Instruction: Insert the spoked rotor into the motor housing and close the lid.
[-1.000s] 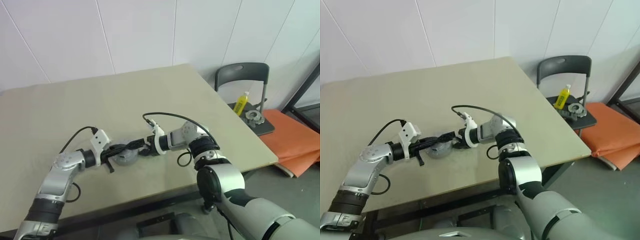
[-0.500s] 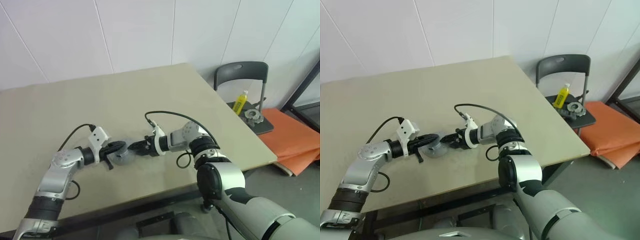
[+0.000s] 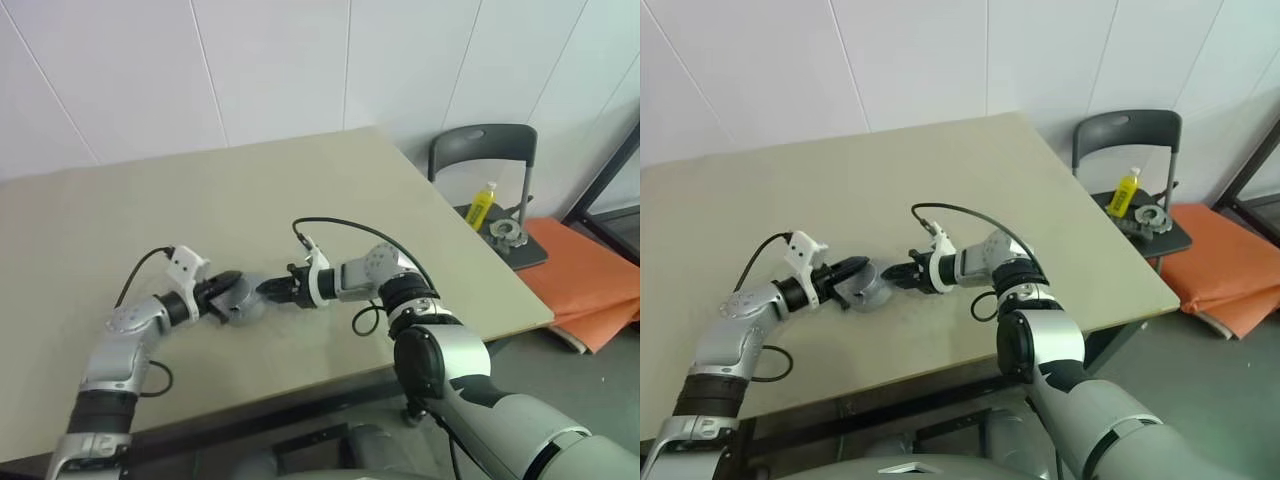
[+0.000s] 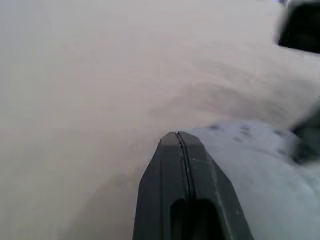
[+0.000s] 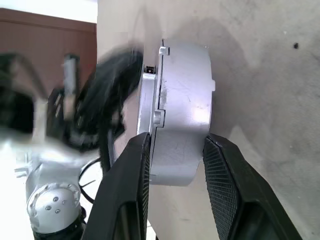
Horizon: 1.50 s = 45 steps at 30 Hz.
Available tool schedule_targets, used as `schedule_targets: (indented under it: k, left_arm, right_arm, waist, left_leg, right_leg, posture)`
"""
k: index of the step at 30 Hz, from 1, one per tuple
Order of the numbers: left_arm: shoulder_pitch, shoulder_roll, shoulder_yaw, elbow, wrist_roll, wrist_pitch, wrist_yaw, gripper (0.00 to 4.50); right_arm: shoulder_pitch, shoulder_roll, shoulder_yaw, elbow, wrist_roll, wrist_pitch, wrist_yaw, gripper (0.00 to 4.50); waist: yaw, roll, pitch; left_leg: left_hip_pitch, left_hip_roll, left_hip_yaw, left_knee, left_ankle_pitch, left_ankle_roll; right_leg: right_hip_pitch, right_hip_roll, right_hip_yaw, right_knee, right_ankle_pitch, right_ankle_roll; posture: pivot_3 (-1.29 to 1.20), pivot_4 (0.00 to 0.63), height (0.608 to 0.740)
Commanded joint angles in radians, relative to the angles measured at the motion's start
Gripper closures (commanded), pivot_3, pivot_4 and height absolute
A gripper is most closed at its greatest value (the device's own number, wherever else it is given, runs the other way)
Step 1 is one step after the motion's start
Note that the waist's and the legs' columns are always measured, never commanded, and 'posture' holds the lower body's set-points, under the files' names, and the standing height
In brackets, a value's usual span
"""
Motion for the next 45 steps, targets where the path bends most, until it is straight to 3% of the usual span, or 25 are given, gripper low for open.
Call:
schedule_targets:
  k: [1, 7, 15, 26, 30, 35, 40, 41, 45]
  left_arm:
    - [-0.058, -0.016, 0.147, -0.042, -0.158, 0.145, 0.082, 4.5]
    - [-0.035, -0.04, 0.295, -0.109, -0.375, 0.366, 0.165, 4.5]
    - [0.026, -0.07, 0.427, -0.118, -0.59, 0.596, 0.295, 4.5]
    - [-0.023, -0.137, 0.603, -0.068, -0.878, 0.654, 0.502, 4.5]
    - [-0.024, -0.153, 0.629, -0.07, -0.965, 0.641, 0.53, 3.6]
    - [-0.028, -0.151, 0.617, -0.096, -1.087, 0.651, 0.554, 1.92]
    - [-0.022, -0.123, 0.585, -0.068, -1.105, 0.652, 0.598, 0.2]
    - [-0.024, -0.117, 0.577, -0.052, -1.101, 0.657, 0.612, 0.02]
    - [-0.031, -0.093, 0.543, -0.001, -1.109, 0.697, 0.629, 0.02]
  right_arm:
    - [-0.014, 0.044, 0.014, 0.0, 0.02, -0.018, 0.006, 3.22]
    - [-0.013, 0.043, -0.002, -0.006, 0.043, -0.053, 0.008, 3.22]
    - [-0.065, 0.027, -0.172, 0.044, 0.166, -0.177, -0.036, 3.22]
    - [-0.131, 0.006, -0.247, 0.084, 0.234, -0.286, -0.045, 3.22]
    - [-0.133, 0.007, -0.24, 0.086, 0.238, -0.296, -0.04, 3.22]
    - [-0.128, 0.01, -0.233, 0.086, 0.238, -0.3, -0.036, 3.22]
    - [-0.128, 0.01, -0.228, 0.086, 0.236, -0.303, -0.035, 3.22]
    - [-0.129, 0.009, -0.228, 0.087, 0.235, -0.304, -0.035, 3.22]
    - [-0.133, 0.004, -0.227, 0.087, 0.236, -0.307, -0.03, 3.22]
  waist:
    - [0.0, -0.004, 0.0]
    - [0.0, -0.004, 0.0]
    - [0.008, -0.012, 0.005]
    - [0.007, -0.015, 0.007]
    - [0.008, -0.016, 0.007]
    - [0.008, -0.016, 0.007]
    - [0.008, -0.016, 0.006]
    - [0.007, -0.016, 0.006]
    - [0.008, -0.016, 0.006]
  left_leg:
    - [-0.001, 0.0, 0.0, 0.0, 0.0, 0.0]
    - [-0.001, 0.001, -0.001, -0.002, 0.0, 0.0]
    - [-0.003, 0.001, -0.002, -0.001, 0.0, 0.0]
    - [-0.005, 0.001, -0.002, -0.003, 0.0, 0.0]
    - [-0.006, 0.001, -0.001, -0.003, 0.0, 0.0]
    - [-0.007, 0.001, -0.001, -0.003, 0.0, 0.0]
    - [-0.007, 0.001, -0.001, -0.003, 0.0, 0.0]
    - [-0.007, 0.001, -0.001, -0.003, 0.0, 0.0]
    - [-0.007, 0.0, -0.001, -0.003, 0.0, 0.0]
  right_leg:
    - [-0.001, 0.0, 0.0, 0.001, 0.001, 0.002]
    - [-0.002, 0.002, 0.0, 0.001, 0.0, 0.001]
    - [-0.003, 0.003, 0.0, 0.001, 0.0, 0.0]
    - [-0.004, 0.002, 0.001, -0.005, 0.001, 0.0]
    - [-0.004, 0.002, 0.001, -0.006, 0.002, -0.002]
    - [-0.004, 0.001, 0.001, -0.006, 0.002, -0.002]
    - [-0.004, 0.001, 0.001, -0.006, 0.003, -0.003]
    - [-0.004, 0.001, 0.001, -0.006, 0.003, -0.003]
    - [-0.004, 0.002, 0.001, -0.006, 0.002, -0.002]
  posture:
    - [0.0, 0.0, 0.74]
    - [0.0, 0.0, 0.74]
    - [0.0, 0.0, 0.74]
    - [0.0, 0.0, 0.74]
    - [0.0, 0.0, 0.74]
    - [0.0, 0.0, 0.74]
    - [0.0, 0.0, 0.74]
    - [0.0, 0.0, 0.74]
    - [0.0, 0.0, 0.74]
